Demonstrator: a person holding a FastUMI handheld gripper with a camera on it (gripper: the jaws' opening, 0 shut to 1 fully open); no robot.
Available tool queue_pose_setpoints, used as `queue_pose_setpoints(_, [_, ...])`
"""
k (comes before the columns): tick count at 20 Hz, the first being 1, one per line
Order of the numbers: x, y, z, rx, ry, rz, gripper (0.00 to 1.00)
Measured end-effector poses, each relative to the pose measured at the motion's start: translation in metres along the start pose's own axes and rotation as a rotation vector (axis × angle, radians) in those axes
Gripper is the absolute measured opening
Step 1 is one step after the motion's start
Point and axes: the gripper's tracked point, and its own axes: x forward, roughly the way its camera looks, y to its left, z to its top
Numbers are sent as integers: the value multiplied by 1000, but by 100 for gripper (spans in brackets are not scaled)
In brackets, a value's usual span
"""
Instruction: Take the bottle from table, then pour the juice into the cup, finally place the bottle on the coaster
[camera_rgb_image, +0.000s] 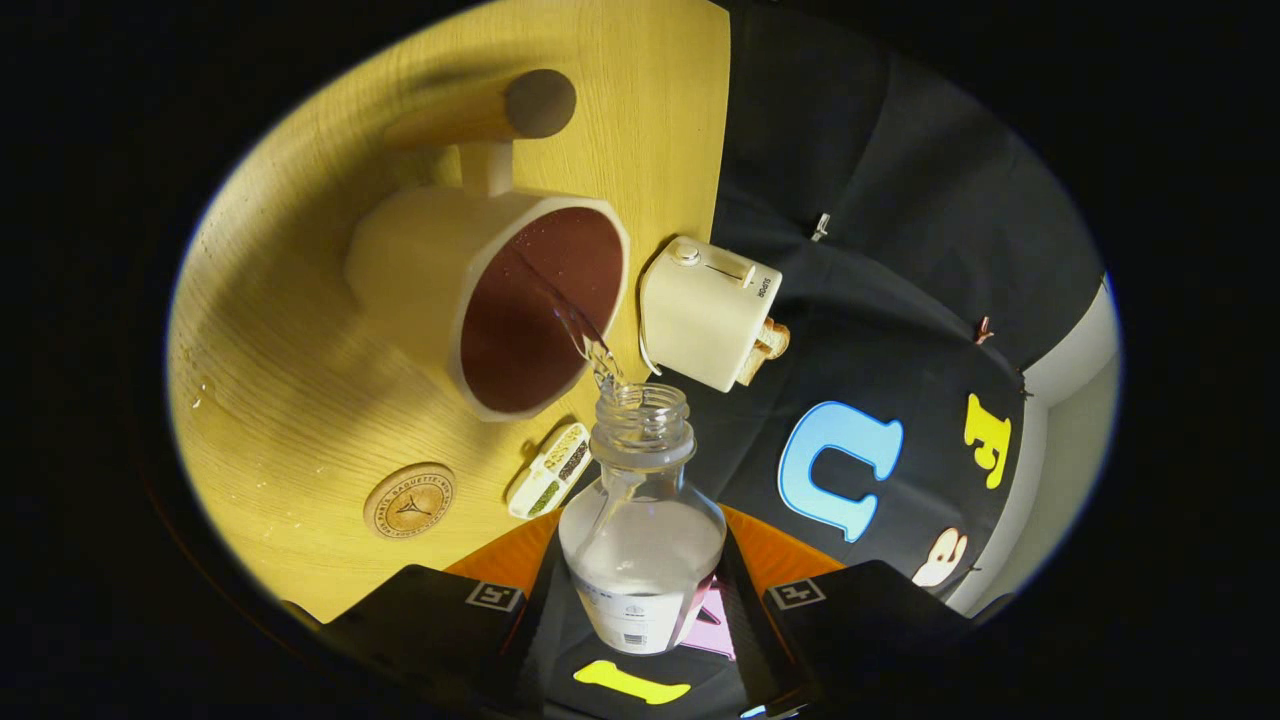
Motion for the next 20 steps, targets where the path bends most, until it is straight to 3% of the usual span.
queue_pose_setpoints(20, [-4,-31,-23,-123,-27,-55,73])
